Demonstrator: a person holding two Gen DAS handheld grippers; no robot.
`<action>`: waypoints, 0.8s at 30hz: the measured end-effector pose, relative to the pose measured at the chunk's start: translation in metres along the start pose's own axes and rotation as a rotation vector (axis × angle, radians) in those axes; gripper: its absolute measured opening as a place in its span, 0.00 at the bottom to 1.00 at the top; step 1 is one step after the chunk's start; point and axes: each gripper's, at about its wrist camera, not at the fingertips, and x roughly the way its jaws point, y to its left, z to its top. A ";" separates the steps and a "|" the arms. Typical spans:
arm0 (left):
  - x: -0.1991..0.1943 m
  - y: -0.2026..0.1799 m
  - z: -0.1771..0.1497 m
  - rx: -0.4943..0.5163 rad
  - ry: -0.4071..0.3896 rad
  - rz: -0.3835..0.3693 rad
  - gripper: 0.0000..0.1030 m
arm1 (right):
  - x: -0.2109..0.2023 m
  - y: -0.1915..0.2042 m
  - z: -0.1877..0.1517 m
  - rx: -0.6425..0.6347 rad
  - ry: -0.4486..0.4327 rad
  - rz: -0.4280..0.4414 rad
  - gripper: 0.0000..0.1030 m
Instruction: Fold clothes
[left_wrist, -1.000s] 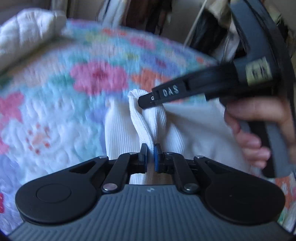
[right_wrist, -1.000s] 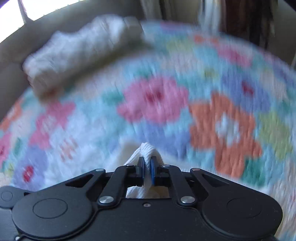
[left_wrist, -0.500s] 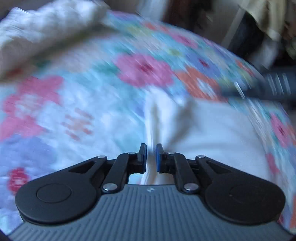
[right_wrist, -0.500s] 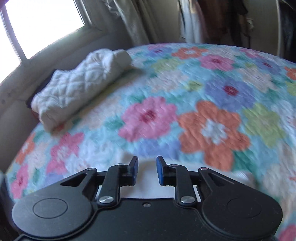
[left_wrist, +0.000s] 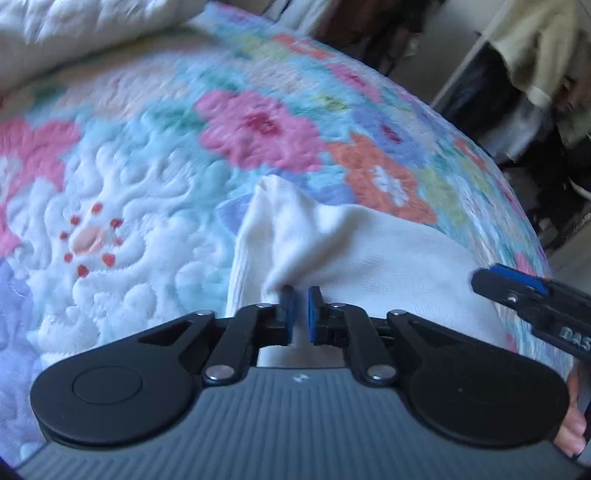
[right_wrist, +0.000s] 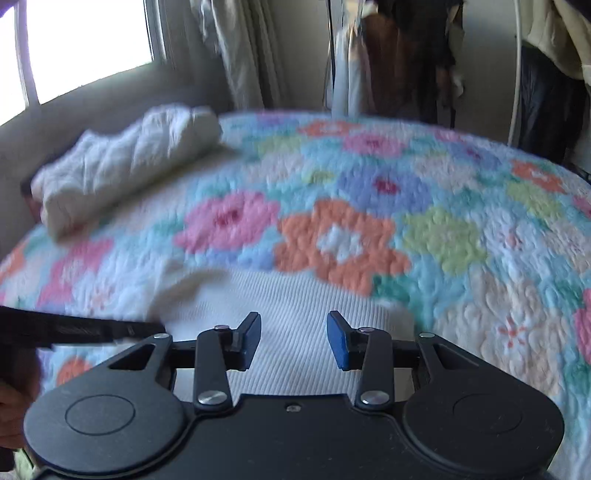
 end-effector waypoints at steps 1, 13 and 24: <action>0.000 0.006 0.003 -0.023 -0.014 -0.009 0.06 | 0.006 -0.001 0.001 -0.016 0.016 -0.016 0.43; -0.021 0.033 0.016 -0.022 -0.025 0.171 0.13 | -0.004 -0.042 -0.014 0.161 0.060 -0.063 0.73; -0.010 0.045 -0.013 -0.204 0.206 -0.111 0.66 | -0.019 -0.096 -0.089 0.545 0.196 0.320 0.78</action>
